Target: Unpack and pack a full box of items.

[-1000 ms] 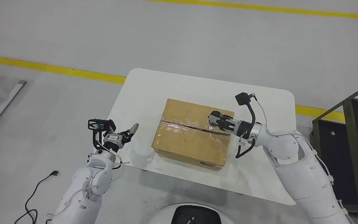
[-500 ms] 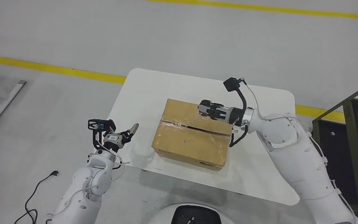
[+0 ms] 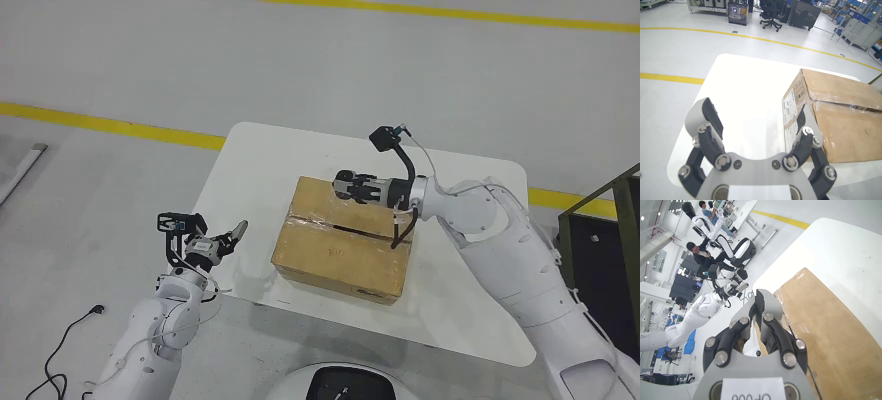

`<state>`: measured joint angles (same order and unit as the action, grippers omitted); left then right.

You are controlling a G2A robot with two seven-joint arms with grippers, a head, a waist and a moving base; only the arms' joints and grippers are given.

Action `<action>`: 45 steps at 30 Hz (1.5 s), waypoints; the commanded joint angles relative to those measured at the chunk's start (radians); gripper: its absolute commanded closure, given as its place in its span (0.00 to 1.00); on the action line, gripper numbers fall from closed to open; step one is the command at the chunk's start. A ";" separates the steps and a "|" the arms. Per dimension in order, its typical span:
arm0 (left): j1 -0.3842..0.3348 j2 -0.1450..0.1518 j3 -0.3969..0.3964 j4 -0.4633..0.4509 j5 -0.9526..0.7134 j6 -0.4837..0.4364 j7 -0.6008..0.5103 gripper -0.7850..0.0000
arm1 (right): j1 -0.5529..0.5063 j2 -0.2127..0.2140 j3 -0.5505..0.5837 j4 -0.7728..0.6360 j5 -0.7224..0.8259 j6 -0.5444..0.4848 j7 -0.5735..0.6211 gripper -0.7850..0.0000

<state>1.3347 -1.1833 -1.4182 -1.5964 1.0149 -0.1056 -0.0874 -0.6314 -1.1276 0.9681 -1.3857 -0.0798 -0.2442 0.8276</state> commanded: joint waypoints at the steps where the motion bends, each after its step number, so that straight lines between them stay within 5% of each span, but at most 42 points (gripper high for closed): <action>1: 0.001 0.000 0.001 -0.004 -0.001 0.001 0.001 0.00 | 0.009 -0.004 -0.006 0.012 0.003 -0.005 -0.003 1.00; 14: -0.050 -0.023 0.109 -0.060 -0.125 -0.029 -0.076 0.00 | 0.039 -0.017 -0.017 0.029 -0.014 0.008 -0.007 1.00; 27: -0.047 -0.023 0.108 -0.060 -0.125 -0.029 -0.071 0.00 | 0.043 -0.020 -0.023 0.028 -0.035 0.018 -0.012 1.00; 38: -0.052 -0.027 0.210 -0.083 -0.061 -0.203 -0.104 0.00 | 0.045 -0.032 -0.046 0.014 -0.068 0.108 -0.020 1.00; 45: -0.114 -0.040 0.281 -0.064 -0.062 -0.219 -0.142 0.00 | 0.076 -0.050 -0.080 0.034 -0.070 0.137 -0.013 1.00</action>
<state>1.2331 -1.2212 -1.1518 -1.6668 0.9446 -0.3282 -0.2233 -0.5601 -1.1746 0.8930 -1.3551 -0.1495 -0.1099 0.8137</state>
